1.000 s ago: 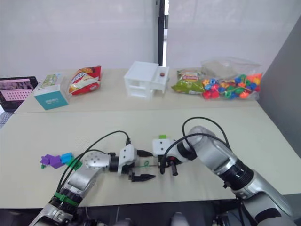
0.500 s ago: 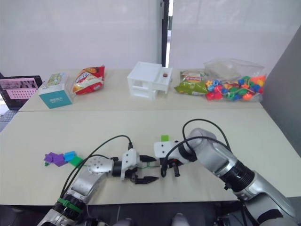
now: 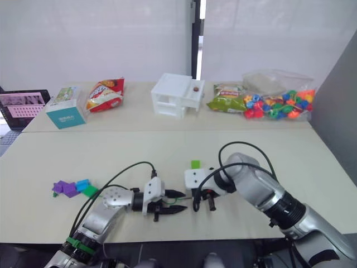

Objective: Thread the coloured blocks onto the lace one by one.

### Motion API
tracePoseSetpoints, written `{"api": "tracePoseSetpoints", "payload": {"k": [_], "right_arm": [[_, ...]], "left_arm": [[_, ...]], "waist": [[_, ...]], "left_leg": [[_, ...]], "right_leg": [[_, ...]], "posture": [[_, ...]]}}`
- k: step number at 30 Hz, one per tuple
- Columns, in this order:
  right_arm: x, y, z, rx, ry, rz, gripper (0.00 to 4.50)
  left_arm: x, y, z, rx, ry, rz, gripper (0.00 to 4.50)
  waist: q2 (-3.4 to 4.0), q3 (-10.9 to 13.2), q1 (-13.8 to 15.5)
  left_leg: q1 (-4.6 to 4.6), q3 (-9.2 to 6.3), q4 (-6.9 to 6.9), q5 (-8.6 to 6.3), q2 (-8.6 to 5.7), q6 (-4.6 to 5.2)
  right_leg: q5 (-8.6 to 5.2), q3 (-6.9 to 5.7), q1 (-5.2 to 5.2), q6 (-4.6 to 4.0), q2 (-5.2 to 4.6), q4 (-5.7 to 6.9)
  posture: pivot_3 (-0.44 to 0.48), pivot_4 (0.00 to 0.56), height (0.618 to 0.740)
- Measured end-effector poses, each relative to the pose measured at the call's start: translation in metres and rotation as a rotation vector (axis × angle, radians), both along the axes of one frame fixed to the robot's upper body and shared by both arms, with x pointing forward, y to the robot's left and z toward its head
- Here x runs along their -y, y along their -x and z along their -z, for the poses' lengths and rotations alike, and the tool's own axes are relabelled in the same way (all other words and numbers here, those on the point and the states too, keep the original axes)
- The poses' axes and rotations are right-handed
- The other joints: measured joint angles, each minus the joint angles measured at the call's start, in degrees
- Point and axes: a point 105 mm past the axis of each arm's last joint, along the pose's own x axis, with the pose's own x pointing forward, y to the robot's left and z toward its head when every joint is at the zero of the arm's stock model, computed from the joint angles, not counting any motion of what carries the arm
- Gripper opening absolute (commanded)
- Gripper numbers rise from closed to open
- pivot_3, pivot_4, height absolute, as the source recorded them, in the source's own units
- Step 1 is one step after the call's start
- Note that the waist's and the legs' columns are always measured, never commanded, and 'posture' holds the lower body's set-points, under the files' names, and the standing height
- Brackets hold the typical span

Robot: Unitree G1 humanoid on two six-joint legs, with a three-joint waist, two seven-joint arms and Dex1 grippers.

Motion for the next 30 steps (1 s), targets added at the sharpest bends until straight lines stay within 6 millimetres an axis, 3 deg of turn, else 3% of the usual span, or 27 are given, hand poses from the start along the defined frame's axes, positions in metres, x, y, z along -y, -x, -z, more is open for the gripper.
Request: {"api": "tracePoseSetpoints", "payload": {"k": [2, 13, 14, 19, 25, 27, 30], "right_arm": [[0.001, 0.001, 0.0, -0.005, 0.002, -0.003, 0.0], [0.002, 0.004, 0.001, -0.014, -0.019, 0.028, 0.0], [0.003, 0.006, 0.001, -0.016, -0.026, 0.035, 0.7], [0.032, 0.013, -0.002, -0.04, -0.069, 0.137, 2.35], [0.053, 0.017, -0.035, -0.007, -0.326, 0.3, 4.43], [0.055, 0.019, -0.041, 0.005, -0.434, 0.358, 4.47], [0.064, 0.025, -0.033, 0.002, -0.532, 0.454, 4.47]], "left_arm": [[0.001, 0.0, 0.0, -0.014, 0.005, -0.003, 0.03], [0.001, 0.0, 0.0, -0.018, 0.006, -0.002, 0.03], [0.002, 0.0, 0.0, -0.019, 0.007, 0.002, 0.0], [0.005, 0.003, -0.001, -0.035, 0.017, 0.034, 0.0], [0.006, 0.007, 0.0, -0.042, 0.017, 0.058, 0.0], [0.007, 0.008, 0.001, -0.041, 0.016, 0.066, 0.0], [0.008, 0.009, 0.001, -0.04, 0.015, 0.078, 0.0]], "waist": [[0.0, 0.0, 0.0], [0.0, 0.0, 0.05], [0.0, 0.0, 0.14], [0.0, 0.0, 0.76], [-0.01, 0.0, 0.81], [-0.02, 0.0, 0.86], [-0.02, 0.0, 1.26]], "left_leg": [[0.0, 0.0, 0.0, 0.0, 0.0, 0.0], [0.0, 0.0, 0.0, 0.0, 0.0, 0.0], [-0.01, -0.01, 0.0, 0.0, 0.0, 0.0], [-0.05, 0.01, -0.01, -0.01, -0.06, 0.02], [0.0, 0.04, -0.03, -0.02, -0.04, 0.04], [-0.01, 0.05, -0.02, -0.02, -0.04, 0.04], [-0.02, 0.07, 0.0, -0.02, -0.06, 0.04]], "right_leg": [[0.0, 0.0, 0.0, 0.0, 0.0, -0.01], [0.0, 0.0, 0.01, 0.0, 0.0, -0.02], [0.0, 0.0, 0.01, 0.0, 0.0, -0.02], [0.0, -0.01, 0.0, 0.01, -0.08, -0.09], [0.0, -0.01, 0.06, 0.01, -0.08, -0.08], [-0.01, -0.01, 0.09, 0.02, -0.08, -0.09], [-0.01, 0.0, 0.09, 0.02, -0.09, -0.09]], "posture": [[0.0, 0.15, 0.74], [0.0, 0.15, 0.74], [0.0, 0.15, 0.74], [0.0, 0.15, 0.74], [0.0, 0.15, 0.74], [0.0, 0.15, 0.74], [0.0, 0.15, 0.74]]}}
